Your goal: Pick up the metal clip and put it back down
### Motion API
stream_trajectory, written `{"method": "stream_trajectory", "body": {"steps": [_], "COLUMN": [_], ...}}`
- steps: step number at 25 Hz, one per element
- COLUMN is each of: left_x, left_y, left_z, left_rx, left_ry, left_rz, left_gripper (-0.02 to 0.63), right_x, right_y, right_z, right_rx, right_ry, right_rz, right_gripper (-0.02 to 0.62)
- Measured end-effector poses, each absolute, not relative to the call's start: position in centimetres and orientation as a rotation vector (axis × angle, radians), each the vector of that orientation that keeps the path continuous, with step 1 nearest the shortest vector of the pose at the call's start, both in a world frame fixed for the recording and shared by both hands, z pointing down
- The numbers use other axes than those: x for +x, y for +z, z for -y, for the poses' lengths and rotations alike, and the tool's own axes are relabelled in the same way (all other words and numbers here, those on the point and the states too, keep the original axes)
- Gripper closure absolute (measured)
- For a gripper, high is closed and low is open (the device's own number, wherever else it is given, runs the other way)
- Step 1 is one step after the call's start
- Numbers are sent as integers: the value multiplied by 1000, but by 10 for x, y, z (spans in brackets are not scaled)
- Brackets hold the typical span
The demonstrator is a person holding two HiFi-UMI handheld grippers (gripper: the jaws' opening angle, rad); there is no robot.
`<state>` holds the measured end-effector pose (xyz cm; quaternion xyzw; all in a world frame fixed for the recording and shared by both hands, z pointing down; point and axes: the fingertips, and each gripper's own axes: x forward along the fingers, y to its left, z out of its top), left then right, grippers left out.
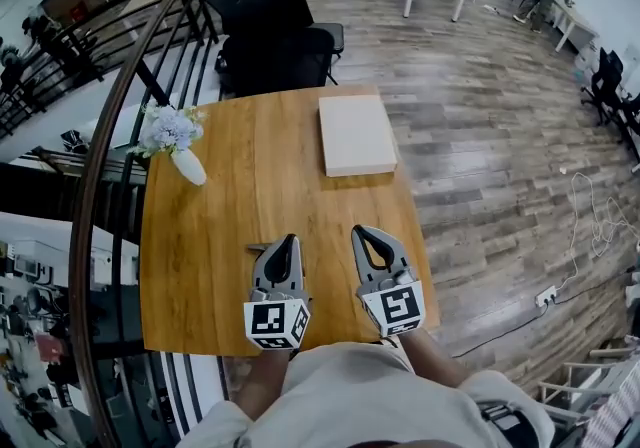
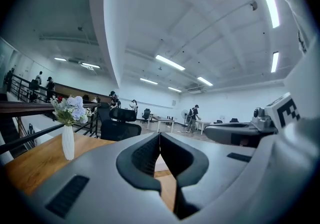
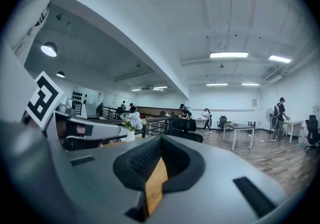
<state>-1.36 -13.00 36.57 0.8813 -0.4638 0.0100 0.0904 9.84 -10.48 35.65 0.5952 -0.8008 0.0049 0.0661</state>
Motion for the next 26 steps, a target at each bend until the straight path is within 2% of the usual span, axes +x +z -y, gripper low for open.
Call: {"method": "stream_trajectory", "body": {"steps": [26], "left_x": [-15], "left_y": [356], "left_z": [136], "left_rx": [2648], "left_ry": [20], "left_rz": [1366], "left_gripper": [581], "right_x": [87], "right_y": [359], "right_z": [110], "right_rx": [1745], "right_ry": [46], "right_rz": [2461], "right_gripper": [569]}}
